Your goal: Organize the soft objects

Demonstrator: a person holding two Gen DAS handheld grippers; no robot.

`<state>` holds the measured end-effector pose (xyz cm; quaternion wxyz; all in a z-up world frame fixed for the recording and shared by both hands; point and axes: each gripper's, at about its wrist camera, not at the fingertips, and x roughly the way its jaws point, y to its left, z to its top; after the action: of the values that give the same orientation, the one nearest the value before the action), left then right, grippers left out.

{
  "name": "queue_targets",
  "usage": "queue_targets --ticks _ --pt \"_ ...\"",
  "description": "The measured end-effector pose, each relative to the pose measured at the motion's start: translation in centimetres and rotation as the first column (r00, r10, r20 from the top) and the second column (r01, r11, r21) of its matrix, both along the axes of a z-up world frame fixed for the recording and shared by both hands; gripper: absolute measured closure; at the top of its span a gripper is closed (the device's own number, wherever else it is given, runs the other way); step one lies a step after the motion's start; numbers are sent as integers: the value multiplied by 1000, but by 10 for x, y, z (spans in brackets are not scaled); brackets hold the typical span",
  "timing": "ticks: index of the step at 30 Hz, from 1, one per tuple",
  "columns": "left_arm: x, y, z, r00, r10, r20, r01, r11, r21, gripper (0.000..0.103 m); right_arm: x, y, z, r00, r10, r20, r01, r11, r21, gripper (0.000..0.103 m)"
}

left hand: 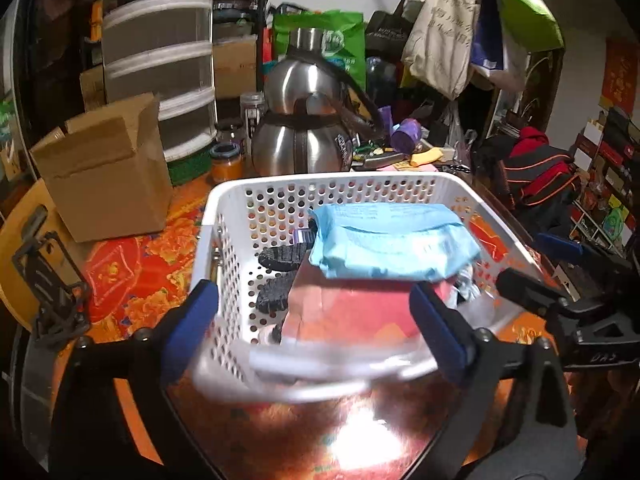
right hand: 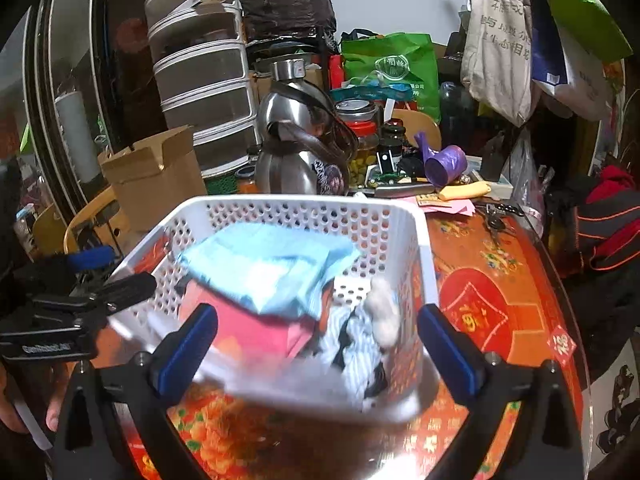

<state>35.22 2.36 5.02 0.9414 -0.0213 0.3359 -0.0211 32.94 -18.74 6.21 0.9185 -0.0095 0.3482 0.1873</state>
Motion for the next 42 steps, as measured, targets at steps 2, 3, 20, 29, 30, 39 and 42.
queue_targets --ticks 2,3,20,29,30,39,42 --pt "-17 -2 5 1000 -7 27 6 1000 18 0 -11 -1 -1 1000 6 -8 -6 1000 15 3" --pt "-29 -4 7 999 -14 44 13 1000 28 0 -18 -2 -2 1000 11 -19 -10 999 38 3" --pt "-249 -2 26 997 1 80 -5 999 52 0 -218 -28 30 987 -106 122 95 991 99 2" --pt "-326 -16 56 992 -10 129 12 1000 -11 0 -291 -24 48 994 -85 67 80 993 81 2" --pt "-327 -16 58 991 -8 132 10 1000 -12 0 -293 -24 52 993 -89 77 82 993 85 1" --pt "-313 -13 66 991 26 134 -24 1000 -12 0 -270 -22 53 992 -117 37 114 991 72 1" --pt "-309 -16 66 990 32 135 -32 999 -1 0 -267 -21 50 993 -117 29 115 991 70 1"
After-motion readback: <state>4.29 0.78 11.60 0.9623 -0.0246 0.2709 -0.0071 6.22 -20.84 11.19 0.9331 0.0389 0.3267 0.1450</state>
